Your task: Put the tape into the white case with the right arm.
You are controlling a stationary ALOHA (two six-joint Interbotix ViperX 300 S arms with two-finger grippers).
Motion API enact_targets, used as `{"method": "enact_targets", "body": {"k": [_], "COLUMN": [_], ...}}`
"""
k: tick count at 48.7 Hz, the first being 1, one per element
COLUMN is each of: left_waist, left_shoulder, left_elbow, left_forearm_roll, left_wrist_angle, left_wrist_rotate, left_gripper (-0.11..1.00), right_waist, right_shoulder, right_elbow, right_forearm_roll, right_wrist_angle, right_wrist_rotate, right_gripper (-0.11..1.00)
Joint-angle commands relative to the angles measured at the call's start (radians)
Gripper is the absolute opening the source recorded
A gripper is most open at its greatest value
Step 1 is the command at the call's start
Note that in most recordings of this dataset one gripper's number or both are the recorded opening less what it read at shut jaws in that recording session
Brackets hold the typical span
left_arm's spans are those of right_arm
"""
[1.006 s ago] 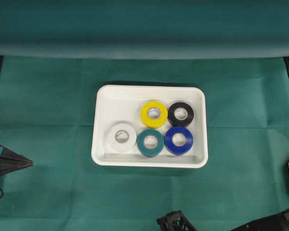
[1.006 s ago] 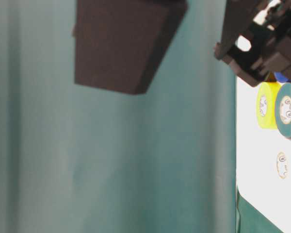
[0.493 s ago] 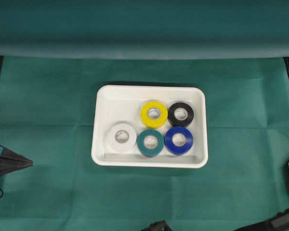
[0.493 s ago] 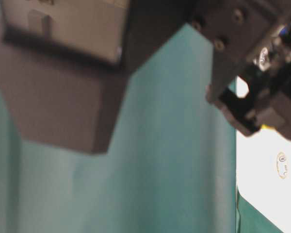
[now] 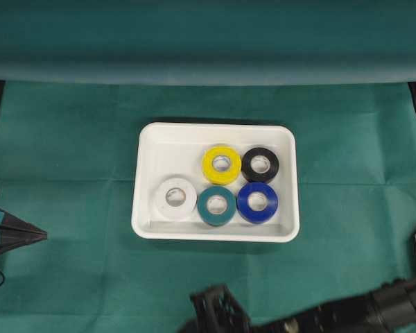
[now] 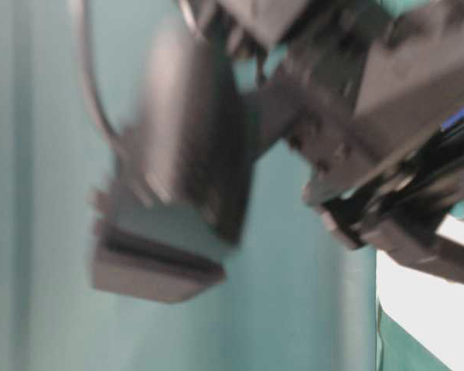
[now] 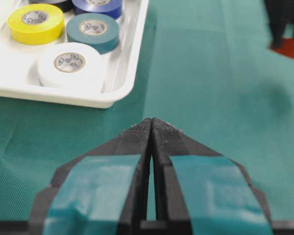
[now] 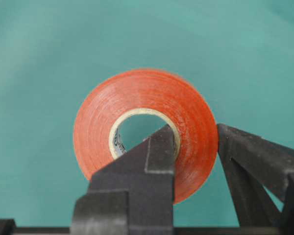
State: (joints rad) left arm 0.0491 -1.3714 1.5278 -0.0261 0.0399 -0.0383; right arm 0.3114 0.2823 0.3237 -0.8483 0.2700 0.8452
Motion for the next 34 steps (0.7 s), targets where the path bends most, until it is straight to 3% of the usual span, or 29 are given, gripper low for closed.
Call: {"method": "enact_targets", "body": {"k": [1, 25, 34], "left_waist": [0.002, 0.002, 0.002], "left_shoulder": [0.008, 0.008, 0.008], "left_elbow": [-0.014, -0.014, -0.014], "left_forearm_roll": [0.000, 0.000, 0.000], "left_wrist_angle": [-0.005, -0.005, -0.005], "left_wrist_rotate": [0.000, 0.000, 0.000], "left_gripper": [0.00, 0.00, 0.00], "right_waist": [-0.049, -0.379, -0.477], "right_shoulder": [-0.054, -0.072, -0.072], "right_elbow": [-0.026, -0.049, -0.048], "right_forearm_roll": [-0.014, -0.015, -0.015], "right_wrist_angle": [0.009, -0.040, -0.086], "right_wrist_rotate": [-0.020, -0.164, -0.186], "right_gripper": [0.02, 0.02, 0.02]}}
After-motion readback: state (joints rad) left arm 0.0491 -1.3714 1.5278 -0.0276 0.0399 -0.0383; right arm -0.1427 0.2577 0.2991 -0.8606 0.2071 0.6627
